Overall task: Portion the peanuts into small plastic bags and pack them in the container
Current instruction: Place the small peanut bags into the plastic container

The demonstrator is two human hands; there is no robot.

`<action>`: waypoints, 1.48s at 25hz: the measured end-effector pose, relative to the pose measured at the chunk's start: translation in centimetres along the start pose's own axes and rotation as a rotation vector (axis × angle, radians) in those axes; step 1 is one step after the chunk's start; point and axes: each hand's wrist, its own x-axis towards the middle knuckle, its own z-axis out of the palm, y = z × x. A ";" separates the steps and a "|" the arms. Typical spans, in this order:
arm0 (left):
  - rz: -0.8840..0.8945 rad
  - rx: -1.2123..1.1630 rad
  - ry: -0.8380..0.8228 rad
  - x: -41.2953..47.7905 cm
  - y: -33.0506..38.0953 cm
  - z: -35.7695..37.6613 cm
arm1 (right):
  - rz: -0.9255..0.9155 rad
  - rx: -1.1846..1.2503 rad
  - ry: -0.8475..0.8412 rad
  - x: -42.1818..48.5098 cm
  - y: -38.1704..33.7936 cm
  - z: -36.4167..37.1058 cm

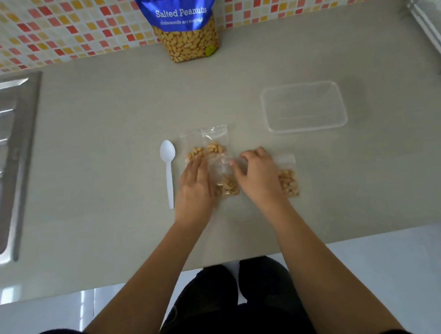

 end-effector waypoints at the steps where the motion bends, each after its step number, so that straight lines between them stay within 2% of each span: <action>1: 0.049 0.062 -0.022 -0.8 -0.6 0.4 | 0.025 -0.016 -0.030 0.1 -0.4 0.4; 4: 0.112 0.123 -0.070 -1.9 -1.7 1.6 | 0.091 0.038 -0.017 -0.1 -1.0 0.7; 6: 0.088 0.089 -0.088 -1.8 -1.9 1.9 | 0.151 0.182 0.032 -0.5 -1.3 0.6; 10: 0.086 0.056 -0.129 -2.1 -2.4 2.4 | 0.163 0.922 0.088 -1.4 -2.3 0.0; 12: 0.088 0.007 -0.151 -2.0 -2.3 2.1 | 0.163 1.057 0.123 -1.5 -3.0 -0.6; 14: 0.066 -0.065 -0.092 -1.9 -1.7 1.1 | 0.174 1.023 0.113 -1.5 -3.1 -0.8; 16: 0.009 -0.245 -0.003 -1.3 -0.6 -0.3 | 0.170 0.907 0.107 -1.6 -2.5 -0.4; 19: -0.162 -0.533 0.090 -1.2 1.5 -1.5 | 0.060 0.522 0.318 -2.3 -0.9 1.4; 21: -0.222 -0.574 0.186 -1.8 2.2 -1.5 | -0.021 0.379 0.457 -2.9 -0.6 2.6; 23: -0.152 -0.464 0.226 -3.0 1.3 -1.0 | -0.109 0.322 0.441 -3.5 -0.7 3.2; 25: -0.107 -0.307 0.215 -4.5 -0.7 -0.2 | -0.180 0.284 0.412 -3.8 -0.6 3.5; 29: -0.187 -0.140 0.076 -7.3 -1.7 0.4 | -0.192 0.211 0.355 -3.6 -0.3 3.4; 34: -0.441 -0.400 0.001 -7.8 0.8 -0.8 | -0.151 0.179 0.327 -3.6 -0.4 3.6; 37: -0.388 -0.536 0.014 -7.4 1.8 -1.7 | -0.083 0.251 0.279 -3.6 -0.7 2.9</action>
